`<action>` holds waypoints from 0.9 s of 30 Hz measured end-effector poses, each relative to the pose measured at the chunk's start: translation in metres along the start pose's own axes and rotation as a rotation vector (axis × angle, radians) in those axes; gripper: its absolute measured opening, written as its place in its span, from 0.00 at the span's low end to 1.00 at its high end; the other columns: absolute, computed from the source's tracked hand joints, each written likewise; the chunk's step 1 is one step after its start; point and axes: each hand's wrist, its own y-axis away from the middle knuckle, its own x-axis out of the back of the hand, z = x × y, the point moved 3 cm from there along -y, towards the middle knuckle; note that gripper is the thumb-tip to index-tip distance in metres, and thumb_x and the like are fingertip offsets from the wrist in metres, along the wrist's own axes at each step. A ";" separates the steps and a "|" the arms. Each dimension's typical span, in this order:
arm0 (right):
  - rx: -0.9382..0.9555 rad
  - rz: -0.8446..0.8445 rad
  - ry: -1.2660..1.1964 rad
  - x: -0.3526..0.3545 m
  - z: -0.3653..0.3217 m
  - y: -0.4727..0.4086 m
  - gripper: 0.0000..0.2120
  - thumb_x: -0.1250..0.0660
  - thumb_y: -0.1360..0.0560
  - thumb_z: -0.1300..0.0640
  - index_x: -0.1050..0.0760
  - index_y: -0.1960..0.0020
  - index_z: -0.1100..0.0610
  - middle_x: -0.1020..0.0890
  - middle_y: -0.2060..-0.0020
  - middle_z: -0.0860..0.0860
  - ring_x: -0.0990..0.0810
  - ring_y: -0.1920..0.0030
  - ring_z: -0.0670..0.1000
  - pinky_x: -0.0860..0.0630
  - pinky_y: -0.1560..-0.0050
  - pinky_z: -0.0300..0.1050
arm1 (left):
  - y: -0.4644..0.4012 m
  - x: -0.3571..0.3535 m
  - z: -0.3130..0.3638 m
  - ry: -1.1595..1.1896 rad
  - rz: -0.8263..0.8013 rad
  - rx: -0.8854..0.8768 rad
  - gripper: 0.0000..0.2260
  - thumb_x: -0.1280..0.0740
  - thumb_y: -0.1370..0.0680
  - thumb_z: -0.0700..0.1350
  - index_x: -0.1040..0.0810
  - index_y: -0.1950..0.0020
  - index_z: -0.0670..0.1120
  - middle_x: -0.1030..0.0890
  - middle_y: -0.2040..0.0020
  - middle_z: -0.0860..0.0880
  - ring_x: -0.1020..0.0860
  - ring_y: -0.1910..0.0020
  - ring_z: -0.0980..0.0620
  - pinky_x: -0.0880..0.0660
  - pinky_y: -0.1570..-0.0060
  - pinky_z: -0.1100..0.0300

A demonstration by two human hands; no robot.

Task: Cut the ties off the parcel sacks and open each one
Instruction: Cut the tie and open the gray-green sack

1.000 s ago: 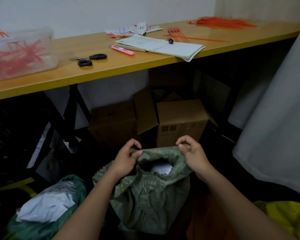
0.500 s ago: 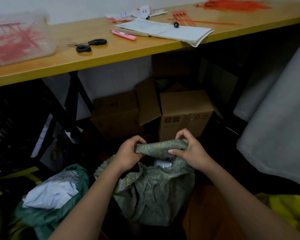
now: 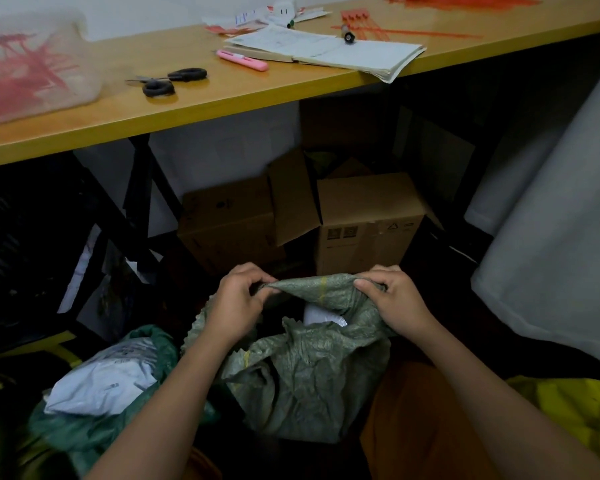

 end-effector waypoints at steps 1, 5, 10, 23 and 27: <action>-0.007 0.011 -0.032 0.001 -0.001 0.000 0.09 0.33 0.22 0.57 0.17 0.45 0.48 0.19 0.56 0.52 0.24 0.49 0.48 0.32 0.48 0.29 | 0.001 0.000 -0.002 -0.009 0.002 0.022 0.03 0.27 0.27 0.41 0.16 0.54 0.45 0.21 0.57 0.54 0.23 0.55 0.57 0.28 0.54 0.68; 0.013 -0.038 -0.100 0.001 -0.011 0.003 0.11 0.37 0.20 0.60 0.27 0.51 0.43 0.24 0.71 0.57 0.31 0.74 0.50 0.31 0.68 0.45 | 0.004 -0.005 -0.006 0.069 -0.010 0.177 0.03 0.31 0.23 0.41 0.17 0.54 0.46 0.17 0.57 0.52 0.21 0.56 0.58 0.26 0.56 0.67; -0.135 -0.081 -0.101 -0.008 -0.014 0.003 0.17 0.44 0.18 0.63 0.23 0.58 0.49 0.23 0.71 0.43 0.30 0.72 0.47 0.34 0.69 0.39 | -0.001 -0.006 0.004 0.326 -0.012 0.293 0.09 0.36 0.21 0.38 0.19 0.58 0.44 0.17 0.60 0.46 0.20 0.60 0.51 0.24 0.57 0.58; 0.030 -0.050 0.008 -0.018 -0.022 -0.003 0.08 0.23 0.31 0.57 0.21 0.62 0.47 0.23 0.57 0.48 0.23 0.53 0.43 0.30 0.51 0.32 | 0.008 -0.002 -0.016 0.553 -0.019 0.556 0.07 0.33 0.22 0.38 0.22 0.59 0.46 0.24 0.63 0.43 0.27 0.62 0.46 0.29 0.60 0.55; -0.039 -0.009 -0.020 -0.011 -0.015 -0.003 0.11 0.28 0.26 0.56 0.20 0.63 0.43 0.17 0.64 0.41 0.19 0.58 0.39 0.27 0.55 0.33 | 0.010 0.000 -0.010 0.448 -0.163 0.373 0.08 0.23 0.31 0.47 0.21 0.59 0.48 0.23 0.63 0.49 0.25 0.63 0.55 0.28 0.61 0.64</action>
